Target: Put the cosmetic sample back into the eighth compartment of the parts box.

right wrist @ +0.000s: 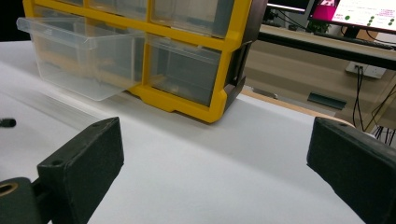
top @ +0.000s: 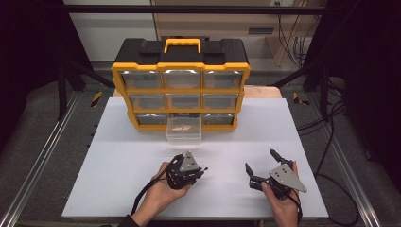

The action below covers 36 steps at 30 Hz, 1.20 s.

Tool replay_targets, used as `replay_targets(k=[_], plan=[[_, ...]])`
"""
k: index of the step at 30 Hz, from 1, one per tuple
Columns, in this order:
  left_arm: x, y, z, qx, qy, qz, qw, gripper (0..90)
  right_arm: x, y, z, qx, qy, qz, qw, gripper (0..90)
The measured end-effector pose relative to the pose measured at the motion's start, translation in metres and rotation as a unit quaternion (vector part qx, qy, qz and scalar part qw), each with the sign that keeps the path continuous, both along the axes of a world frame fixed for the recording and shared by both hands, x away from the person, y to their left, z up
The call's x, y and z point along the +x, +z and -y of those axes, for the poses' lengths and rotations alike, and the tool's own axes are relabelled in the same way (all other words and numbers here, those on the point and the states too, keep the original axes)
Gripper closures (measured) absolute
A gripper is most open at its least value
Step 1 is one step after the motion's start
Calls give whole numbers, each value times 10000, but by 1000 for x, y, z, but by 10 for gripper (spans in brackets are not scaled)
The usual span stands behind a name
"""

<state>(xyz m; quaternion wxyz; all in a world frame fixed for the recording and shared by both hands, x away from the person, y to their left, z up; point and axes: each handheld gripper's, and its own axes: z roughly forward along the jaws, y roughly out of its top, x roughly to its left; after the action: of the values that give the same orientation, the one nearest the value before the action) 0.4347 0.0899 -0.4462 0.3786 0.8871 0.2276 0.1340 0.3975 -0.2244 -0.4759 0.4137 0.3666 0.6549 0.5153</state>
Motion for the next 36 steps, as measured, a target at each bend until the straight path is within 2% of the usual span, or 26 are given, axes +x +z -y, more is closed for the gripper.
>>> replay_targets(k=[7,17,26,36], plan=[[5,10,-13,-153,157,118,9997,804,0,0,-1,-31,14,3,10000,41],[13,36,-26,-323,300,362,9984,804,1,0,-1,-44,20,-7,10000,43],[18,55,-30,-415,375,537,9970,805,0,0,0,-7,24,-2,10000,43],[25,69,-36,-533,468,668,9952,804,0,0,-1,-24,23,-1,10000,40]])
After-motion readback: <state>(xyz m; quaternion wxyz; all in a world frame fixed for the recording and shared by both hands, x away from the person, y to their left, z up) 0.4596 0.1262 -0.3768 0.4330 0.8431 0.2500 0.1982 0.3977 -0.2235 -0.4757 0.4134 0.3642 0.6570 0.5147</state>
